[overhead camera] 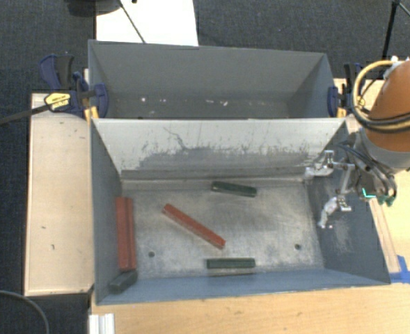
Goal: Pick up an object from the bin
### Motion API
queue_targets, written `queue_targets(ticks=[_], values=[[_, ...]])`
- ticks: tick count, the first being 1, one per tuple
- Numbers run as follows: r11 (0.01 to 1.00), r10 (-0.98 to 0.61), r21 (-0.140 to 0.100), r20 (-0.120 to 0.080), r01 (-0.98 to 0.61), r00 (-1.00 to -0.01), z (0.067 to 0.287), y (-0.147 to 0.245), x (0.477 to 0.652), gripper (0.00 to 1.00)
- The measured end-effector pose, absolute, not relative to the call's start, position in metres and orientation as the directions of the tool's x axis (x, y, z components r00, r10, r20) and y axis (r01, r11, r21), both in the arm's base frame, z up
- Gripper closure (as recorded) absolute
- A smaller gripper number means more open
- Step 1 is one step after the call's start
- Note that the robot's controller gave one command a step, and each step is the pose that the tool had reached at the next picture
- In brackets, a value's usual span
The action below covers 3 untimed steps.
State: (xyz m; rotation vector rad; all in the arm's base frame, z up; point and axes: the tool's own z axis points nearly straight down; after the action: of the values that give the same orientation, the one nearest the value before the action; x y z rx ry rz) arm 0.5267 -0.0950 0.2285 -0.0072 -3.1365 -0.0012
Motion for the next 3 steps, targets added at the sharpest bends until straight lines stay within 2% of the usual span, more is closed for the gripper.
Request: queue_targets(ticks=[1,2,3], values=[[1.000,0.002,0.000,-0.003,0.002,-1.000,0.233,-0.095,0.528,0.00],[0.999,-0.034,-0.002,-0.008,-0.034,-0.999,0.180,-0.077,0.513,0.00],[0.999,0.040,0.000,0.001,0.040,-0.999,0.153,-0.042,0.526,0.00]])
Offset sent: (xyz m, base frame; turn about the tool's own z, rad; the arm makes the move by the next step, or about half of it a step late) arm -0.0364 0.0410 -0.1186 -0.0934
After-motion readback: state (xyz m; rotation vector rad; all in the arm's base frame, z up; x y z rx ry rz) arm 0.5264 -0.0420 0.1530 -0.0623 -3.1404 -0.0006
